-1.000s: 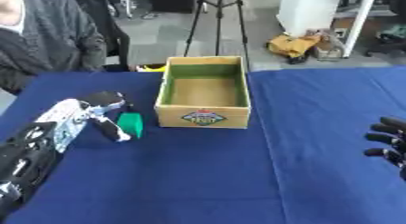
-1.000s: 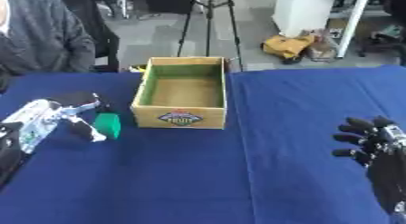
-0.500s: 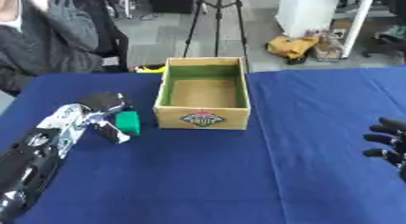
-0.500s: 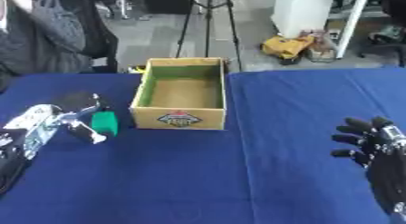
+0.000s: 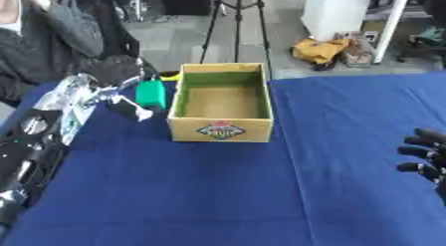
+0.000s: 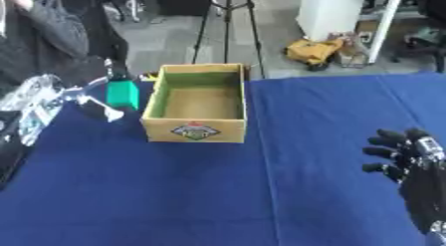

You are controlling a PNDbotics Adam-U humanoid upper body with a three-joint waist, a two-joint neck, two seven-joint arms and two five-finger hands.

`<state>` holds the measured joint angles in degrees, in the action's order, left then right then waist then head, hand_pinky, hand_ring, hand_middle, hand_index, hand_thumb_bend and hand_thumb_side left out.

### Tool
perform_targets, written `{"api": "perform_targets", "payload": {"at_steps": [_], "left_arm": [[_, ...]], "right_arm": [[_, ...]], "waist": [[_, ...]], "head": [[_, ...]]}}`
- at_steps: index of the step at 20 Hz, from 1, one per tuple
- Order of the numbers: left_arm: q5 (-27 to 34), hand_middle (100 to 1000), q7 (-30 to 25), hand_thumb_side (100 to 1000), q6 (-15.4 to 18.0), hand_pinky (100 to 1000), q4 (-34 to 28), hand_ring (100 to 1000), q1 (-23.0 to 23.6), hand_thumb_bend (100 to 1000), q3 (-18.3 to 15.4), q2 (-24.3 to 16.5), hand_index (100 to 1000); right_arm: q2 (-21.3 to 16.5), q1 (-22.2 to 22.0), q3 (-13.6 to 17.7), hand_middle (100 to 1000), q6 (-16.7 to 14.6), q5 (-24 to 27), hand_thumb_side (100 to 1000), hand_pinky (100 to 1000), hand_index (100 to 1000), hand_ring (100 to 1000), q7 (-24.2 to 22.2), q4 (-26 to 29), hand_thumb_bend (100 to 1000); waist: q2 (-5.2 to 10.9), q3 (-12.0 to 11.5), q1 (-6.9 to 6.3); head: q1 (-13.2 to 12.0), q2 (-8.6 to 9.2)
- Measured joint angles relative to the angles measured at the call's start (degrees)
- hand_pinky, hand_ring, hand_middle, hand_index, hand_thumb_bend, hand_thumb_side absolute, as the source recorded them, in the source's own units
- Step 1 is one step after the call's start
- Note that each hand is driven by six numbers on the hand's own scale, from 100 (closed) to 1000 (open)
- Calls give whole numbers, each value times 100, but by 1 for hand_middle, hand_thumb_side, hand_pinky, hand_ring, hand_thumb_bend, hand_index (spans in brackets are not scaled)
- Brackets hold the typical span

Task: Pick up objects on the table and place them in the box.

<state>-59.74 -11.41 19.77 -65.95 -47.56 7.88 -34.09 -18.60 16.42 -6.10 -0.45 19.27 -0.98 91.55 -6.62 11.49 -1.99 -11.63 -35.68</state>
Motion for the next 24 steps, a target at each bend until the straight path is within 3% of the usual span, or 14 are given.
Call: {"api": "perform_targets", "payload": {"at_steps": [4, 8, 11, 16, 19, 21, 24], "left_arm": [[-63, 436, 97, 352, -216, 518, 142, 443, -250, 100, 0, 298, 630], [-549, 471, 438, 381, -523, 548, 656, 480, -406, 100, -98, 713, 669], [-921, 535, 741, 495, -738, 574, 1133, 539, -502, 204, -224, 936, 717], [-1405, 610, 1120, 580, -957, 572, 1711, 602, -570, 247, -375, 1099, 763], [-1636, 683, 1251, 773, -1088, 618, 1971, 674, -542, 631, -440, 1137, 770], [-1754, 719, 1108, 814, -1100, 654, 2139, 712, -536, 850, -452, 1147, 785], [-1766, 766, 293, 887, -944, 703, 2363, 757, -534, 920, -459, 1151, 804]], "right_arm": [[0, 55, -62, 700, 17, 0, 1000, 579, 810, 731, -38, 0, 100], [0, 179, -109, 699, 28, 0, 1000, 578, 810, 731, -86, 1, 100], [0, 282, -149, 699, 34, 0, 1000, 578, 810, 731, -126, 8, 100], [3, 422, -205, 698, 54, 0, 1000, 578, 809, 730, -183, 34, 100], [3, 446, -206, 698, 57, 0, 1000, 577, 809, 729, -191, 37, 100], [3, 448, -206, 697, 57, 0, 1000, 577, 809, 729, -191, 37, 100], [3, 449, -205, 697, 57, 0, 1000, 577, 809, 729, -191, 37, 100]], "waist": [[-4, 159, -33], [-122, 385, -92], [-192, 554, -154], [-313, 755, -215], [-365, 814, -249], [-376, 823, -259], [-379, 819, -266]], "head": [[-91, 19], [-209, 128], [-317, 209], [-425, 365], [-452, 421], [-464, 429], [-471, 429]]}}
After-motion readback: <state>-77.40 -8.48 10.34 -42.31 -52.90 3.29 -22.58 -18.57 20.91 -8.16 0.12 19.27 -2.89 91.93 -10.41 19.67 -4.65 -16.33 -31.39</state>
